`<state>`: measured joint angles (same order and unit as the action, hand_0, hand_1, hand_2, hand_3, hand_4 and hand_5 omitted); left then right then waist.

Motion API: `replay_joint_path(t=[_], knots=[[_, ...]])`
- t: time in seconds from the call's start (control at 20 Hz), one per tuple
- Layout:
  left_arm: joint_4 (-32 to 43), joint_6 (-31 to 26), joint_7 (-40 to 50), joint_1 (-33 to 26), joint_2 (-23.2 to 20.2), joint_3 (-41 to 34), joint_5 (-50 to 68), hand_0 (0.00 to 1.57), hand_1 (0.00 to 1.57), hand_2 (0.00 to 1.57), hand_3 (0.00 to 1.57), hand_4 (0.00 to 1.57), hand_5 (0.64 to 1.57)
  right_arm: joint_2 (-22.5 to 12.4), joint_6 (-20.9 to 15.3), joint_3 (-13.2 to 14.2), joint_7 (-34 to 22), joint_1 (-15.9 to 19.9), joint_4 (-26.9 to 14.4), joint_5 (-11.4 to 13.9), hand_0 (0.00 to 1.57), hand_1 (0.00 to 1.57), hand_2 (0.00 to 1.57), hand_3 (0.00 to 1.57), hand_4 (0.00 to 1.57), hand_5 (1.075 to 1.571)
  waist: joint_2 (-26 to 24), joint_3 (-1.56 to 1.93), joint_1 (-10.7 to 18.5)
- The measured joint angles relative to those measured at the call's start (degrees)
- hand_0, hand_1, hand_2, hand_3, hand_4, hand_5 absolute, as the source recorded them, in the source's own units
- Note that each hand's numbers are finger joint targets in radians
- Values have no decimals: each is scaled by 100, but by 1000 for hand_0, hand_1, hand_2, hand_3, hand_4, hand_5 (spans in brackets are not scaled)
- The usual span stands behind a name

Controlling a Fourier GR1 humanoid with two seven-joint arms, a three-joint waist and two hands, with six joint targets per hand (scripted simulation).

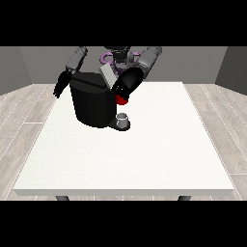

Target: Insert the coffee pod into the coffee machine and close the lid

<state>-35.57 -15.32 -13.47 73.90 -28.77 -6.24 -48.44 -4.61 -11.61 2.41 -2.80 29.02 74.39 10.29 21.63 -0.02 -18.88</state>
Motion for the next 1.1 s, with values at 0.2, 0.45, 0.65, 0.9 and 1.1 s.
replay_joint_path(t=[0.2, 0.45, 0.65, 0.9, 1.1], knots=[[-84, 165, -251, -43, -129, 50, -112, 999, 999, 1023, 718, 0, 1571, -56, 22, 33, 114, -16, 17, -4, 0, 0, 0, 0, 147, 1571, 92, 8, 2], [-70, 338, -437, -96, -261, 83, -249, 0, 0, 686, 554, 0, 1571, -87, 64, 0, 64, -21, 105, 15, 0, 0, 0, 0, 160, 1571, 125, 9, -53], [-115, 421, -322, -53, -236, 141, -384, 0, 0, 587, 459, 0, 1571, -110, 16, 66, 101, 50, -37, 34, 0, 0, 0, 0, 207, 1571, 154, 11, 4], [-69, 305, -356, 63, -338, 131, -431, 0, 0, 481, 381, 0, 1571, -89, -40, 72, 142, 36, -156, 82, 0, 0, 0, 0, 117, 1571, 123, 6, 40], [-23, 374, -377, -29, -300, 88, -432, 0, 0, 299, 199, 0, 1571, -105, -15, 119, 90, 3, -184, 36, 0, 0, 0, 0, 90, 1571, 8, 11, 110]])
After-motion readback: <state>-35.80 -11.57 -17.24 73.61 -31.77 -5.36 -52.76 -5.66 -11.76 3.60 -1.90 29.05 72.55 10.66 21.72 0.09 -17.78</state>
